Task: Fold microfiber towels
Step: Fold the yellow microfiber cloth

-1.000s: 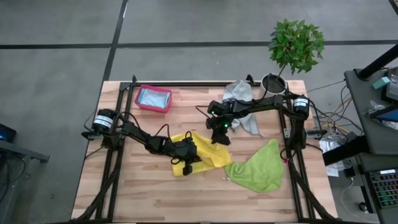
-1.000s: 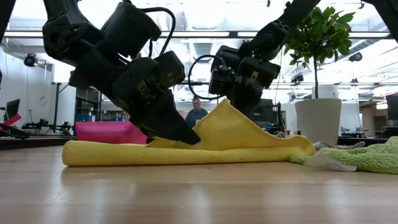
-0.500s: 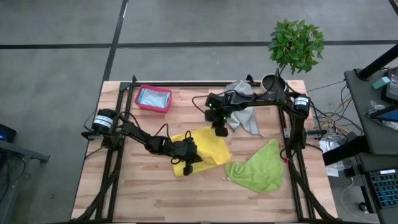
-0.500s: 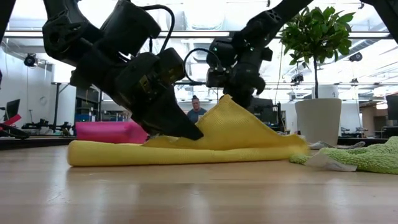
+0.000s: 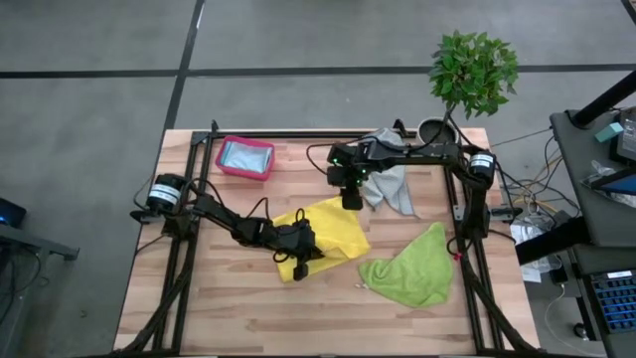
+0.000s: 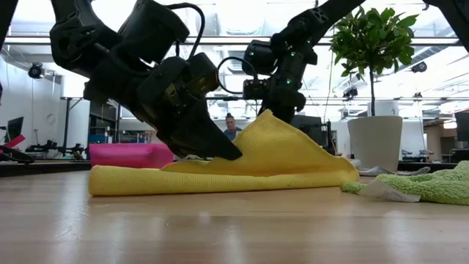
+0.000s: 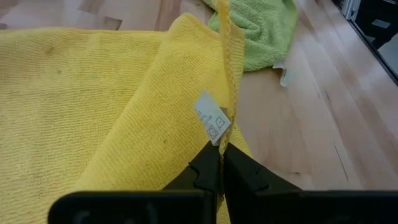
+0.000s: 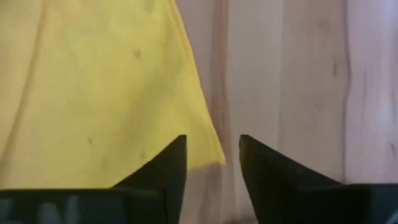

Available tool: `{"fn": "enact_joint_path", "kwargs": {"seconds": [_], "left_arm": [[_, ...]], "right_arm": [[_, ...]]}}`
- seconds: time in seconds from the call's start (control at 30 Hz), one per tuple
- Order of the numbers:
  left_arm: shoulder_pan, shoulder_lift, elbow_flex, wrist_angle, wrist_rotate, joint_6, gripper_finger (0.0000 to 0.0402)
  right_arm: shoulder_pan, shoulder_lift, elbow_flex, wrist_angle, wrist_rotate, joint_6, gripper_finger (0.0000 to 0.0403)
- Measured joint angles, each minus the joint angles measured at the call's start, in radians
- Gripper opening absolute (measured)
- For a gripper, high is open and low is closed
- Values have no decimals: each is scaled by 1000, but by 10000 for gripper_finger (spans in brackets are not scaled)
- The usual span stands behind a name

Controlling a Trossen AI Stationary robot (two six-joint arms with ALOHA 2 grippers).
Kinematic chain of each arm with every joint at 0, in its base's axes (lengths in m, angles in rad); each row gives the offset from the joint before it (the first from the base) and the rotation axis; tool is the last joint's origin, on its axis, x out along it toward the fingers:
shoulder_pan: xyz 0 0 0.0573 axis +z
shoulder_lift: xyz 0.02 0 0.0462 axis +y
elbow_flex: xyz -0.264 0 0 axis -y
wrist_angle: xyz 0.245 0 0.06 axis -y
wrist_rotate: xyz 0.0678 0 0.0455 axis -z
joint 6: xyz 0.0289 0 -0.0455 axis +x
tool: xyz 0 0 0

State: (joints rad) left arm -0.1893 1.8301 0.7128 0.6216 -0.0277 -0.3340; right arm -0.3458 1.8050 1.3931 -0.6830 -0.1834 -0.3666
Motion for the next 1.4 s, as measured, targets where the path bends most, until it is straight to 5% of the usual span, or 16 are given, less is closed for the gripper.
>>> {"fn": "enact_joint_path", "kwargs": {"seconds": [0.13,0.4,0.97,1.13,1.4], "left_arm": [[0,-7,0,-3,0,0,0],[0,-30,0,-2,-1,0,0],[0,-30,-3,-2,-14,0,0],[0,-30,-3,-2,-15,0,0],[4,-30,-3,-2,-15,-1,0]], "right_arm": [[-8,-14,27,-82,-23,35,168],[71,-121,-104,4,-314,147,174],[323,-200,-328,484,-314,429,165],[324,-200,-362,547,-313,452,133],[326,-200,-383,569,-312,400,16]]}}
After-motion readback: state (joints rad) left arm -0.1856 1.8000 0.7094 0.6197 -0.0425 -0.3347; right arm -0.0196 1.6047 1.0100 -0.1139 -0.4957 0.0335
